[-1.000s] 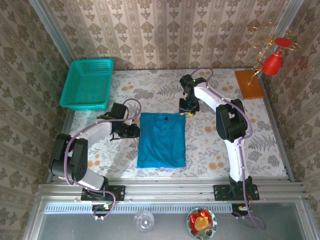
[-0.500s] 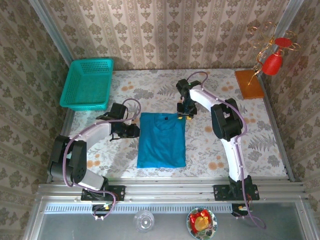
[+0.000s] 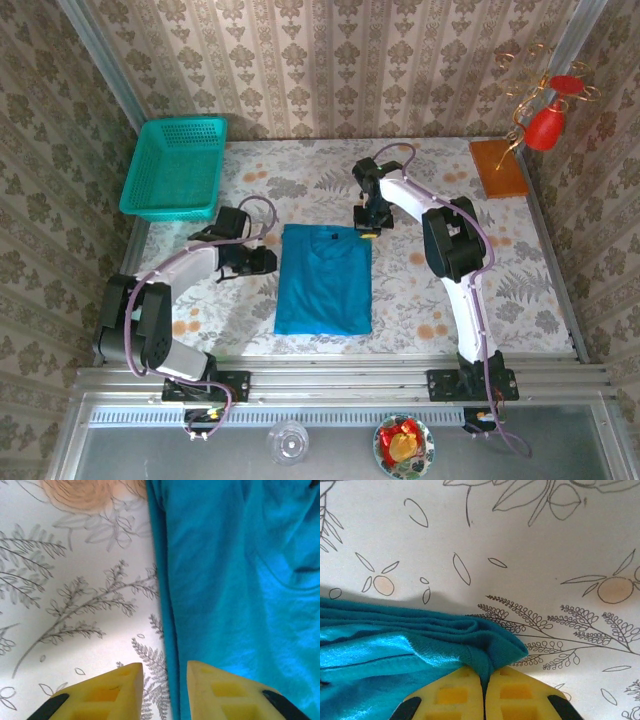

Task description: Fold the inside-out t-shirt

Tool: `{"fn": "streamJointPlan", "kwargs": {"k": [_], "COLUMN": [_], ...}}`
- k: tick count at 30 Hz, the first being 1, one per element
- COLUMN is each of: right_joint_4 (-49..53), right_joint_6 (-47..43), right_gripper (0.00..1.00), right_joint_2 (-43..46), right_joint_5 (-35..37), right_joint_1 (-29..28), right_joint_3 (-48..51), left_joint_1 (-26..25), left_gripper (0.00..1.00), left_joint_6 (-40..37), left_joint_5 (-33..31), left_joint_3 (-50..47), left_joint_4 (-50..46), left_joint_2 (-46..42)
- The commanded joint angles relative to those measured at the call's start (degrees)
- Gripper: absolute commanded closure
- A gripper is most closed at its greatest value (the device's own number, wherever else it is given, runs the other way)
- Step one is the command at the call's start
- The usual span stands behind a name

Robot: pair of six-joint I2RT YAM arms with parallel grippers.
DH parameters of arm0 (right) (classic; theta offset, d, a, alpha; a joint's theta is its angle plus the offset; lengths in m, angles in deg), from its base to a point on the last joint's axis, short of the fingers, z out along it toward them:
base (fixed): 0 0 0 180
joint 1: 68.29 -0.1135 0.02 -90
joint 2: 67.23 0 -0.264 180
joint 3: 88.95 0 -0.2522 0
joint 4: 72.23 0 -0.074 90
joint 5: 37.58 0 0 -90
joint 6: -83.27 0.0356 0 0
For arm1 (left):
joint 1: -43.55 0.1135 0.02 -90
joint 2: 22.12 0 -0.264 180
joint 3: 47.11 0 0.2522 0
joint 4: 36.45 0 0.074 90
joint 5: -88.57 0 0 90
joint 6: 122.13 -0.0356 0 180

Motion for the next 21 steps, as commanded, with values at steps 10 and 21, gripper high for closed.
{"fn": "streamJointPlan", "kwargs": {"k": [10, 21], "right_joint_4": [-2.1, -1.1], "right_joint_6": [-7.1, -6.6], "right_gripper": [0.96, 0.94], "right_joint_2": [-8.9, -7.0], "right_joint_5": [-8.1, -6.3], "right_joint_1": [-1.9, -2.1], "right_joint_3": [-8.9, -7.5], "left_joint_1": [4.1, 3.6], "left_gripper": [0.56, 0.53], "left_joint_6": [8.9, 6.3], "left_joint_5": [1.6, -3.8], "left_joint_3": [9.5, 15.4], "left_joint_4": [9.1, 4.6], "left_joint_2": [10.3, 17.7]}}
